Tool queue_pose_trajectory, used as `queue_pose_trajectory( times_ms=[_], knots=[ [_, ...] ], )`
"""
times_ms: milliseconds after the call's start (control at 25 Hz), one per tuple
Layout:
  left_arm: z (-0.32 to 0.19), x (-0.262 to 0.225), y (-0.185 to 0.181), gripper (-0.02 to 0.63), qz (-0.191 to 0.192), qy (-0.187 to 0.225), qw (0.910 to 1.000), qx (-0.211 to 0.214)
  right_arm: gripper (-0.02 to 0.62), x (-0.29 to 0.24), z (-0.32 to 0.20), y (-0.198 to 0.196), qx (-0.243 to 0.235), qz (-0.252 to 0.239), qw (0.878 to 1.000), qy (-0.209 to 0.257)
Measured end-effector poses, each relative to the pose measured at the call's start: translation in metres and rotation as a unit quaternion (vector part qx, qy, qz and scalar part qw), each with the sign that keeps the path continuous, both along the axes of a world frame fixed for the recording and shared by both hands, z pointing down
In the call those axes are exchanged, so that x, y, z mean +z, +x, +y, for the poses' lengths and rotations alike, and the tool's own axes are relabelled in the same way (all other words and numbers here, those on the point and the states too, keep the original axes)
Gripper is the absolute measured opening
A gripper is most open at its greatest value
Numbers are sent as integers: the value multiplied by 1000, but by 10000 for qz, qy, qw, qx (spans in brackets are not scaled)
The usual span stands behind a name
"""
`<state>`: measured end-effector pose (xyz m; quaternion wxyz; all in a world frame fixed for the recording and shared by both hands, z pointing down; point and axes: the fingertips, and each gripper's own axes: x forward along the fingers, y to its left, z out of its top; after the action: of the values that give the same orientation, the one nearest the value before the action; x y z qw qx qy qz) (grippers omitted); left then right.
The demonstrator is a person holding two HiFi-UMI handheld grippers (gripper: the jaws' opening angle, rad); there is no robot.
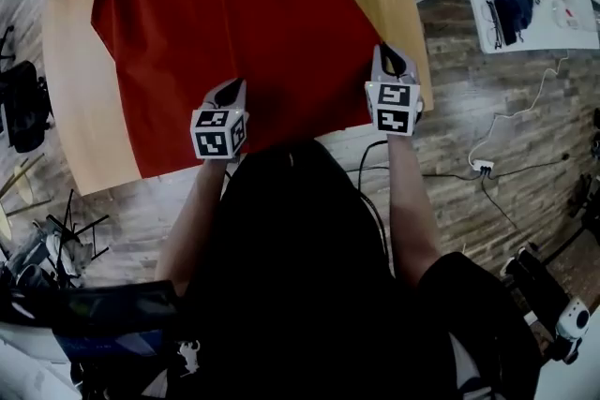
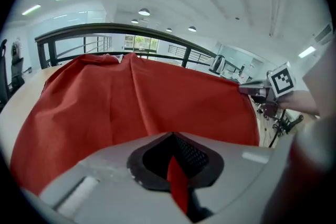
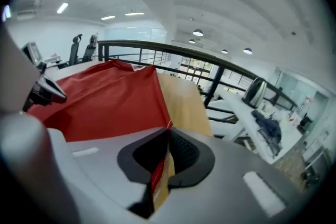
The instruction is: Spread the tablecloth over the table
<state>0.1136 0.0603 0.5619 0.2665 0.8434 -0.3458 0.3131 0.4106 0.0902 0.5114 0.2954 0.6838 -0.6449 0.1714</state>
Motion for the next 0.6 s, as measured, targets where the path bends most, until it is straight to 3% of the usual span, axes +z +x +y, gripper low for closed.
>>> queue_pose_trajectory(
  times_ms=[80, 160, 280, 360, 440, 480, 600],
  knots=[
    [-7, 5, 5, 3, 29, -1, 9999, -102, 15, -13, -3, 34, 53, 540, 9985, -31],
    [-7, 18, 11, 3, 45, -259, 9996, 52, 15, -22, -7, 58, -48, 893, 9959, -136],
    [2, 31, 25, 3, -168, -382, 9980, 477, 15, -25, -8, 64, -127, 789, 9966, -222],
    [-3, 35, 16, 3, -307, -275, 9989, 229, 15, -17, -3, 67, -148, 862, 9956, -351],
    [-9, 37, 2, 3, -174, -350, 9991, -165, 15, -5, 6, 86, -122, 1040, 9931, -527],
    [-8, 38, -1, 3, -129, -400, 9990, -152, 15, 0, 11, 98, -70, 1090, 9923, -587],
    [-3, 39, 1, 5, -545, -231, 9975, 390, 15, 7, 17, 130, -6, 1157, 9914, -619]
  ],
)
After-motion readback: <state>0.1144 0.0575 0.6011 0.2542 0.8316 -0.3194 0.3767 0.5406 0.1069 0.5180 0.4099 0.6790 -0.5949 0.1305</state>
